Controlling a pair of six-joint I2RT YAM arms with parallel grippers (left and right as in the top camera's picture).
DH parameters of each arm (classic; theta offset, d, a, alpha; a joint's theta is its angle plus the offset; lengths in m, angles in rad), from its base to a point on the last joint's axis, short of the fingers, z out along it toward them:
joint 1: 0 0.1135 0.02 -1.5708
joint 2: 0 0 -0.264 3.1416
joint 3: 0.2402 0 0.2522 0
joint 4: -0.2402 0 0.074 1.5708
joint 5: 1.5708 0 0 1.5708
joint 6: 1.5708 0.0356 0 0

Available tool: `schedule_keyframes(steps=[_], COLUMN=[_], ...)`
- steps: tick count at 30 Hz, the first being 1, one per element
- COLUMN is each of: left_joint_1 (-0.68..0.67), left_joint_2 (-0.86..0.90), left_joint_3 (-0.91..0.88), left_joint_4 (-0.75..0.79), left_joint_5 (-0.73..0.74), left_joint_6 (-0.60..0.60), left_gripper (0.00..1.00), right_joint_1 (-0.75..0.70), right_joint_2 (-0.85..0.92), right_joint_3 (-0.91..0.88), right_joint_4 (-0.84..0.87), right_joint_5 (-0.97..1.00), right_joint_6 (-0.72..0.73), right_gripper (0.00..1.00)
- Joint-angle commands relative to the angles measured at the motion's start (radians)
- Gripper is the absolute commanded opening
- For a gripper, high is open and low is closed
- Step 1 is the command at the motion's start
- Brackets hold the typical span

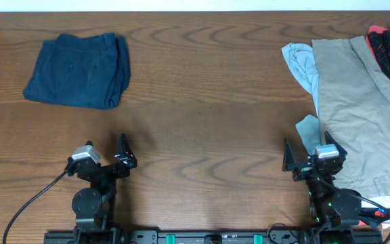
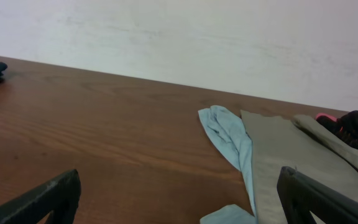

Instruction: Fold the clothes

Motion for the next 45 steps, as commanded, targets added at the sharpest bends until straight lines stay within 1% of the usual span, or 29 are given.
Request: schedule_keyframes(steps=[1, 32, 36, 45], left_joint_1=[-0.003, -0.003, -0.003, -0.003], left_joint_2=[-0.005, -0.005, -0.005, -0.005], left_joint_3=[-0.03, -0.03, -0.03, -0.03], left_joint_4=[-0.017, -0.017, -0.017, -0.013], left_joint_5=[-0.001, -0.001, -0.001, -0.002], left_joint_6=[0.02, 0.02, 0.02, 0.02], left_gripper=[0.98, 0.98, 0.98, 0.98], right_joint_1=[0.005, 0.005, 0.005, 0.004], right_joint_2=[-0.006, -0.006, -0.006, -0.006], right_joint_3=[-0.001, -0.001, -0.001, -0.001], right_joint_4=[-0.004, -0.004, 0.032, 0.02], right_joint_5=[0.006, 0.006, 0.029, 0.04], right_joint_6=[-0.006, -0.006, -0.018, -0.018], right_gripper=[0.99, 0.99, 0.99, 0.99])
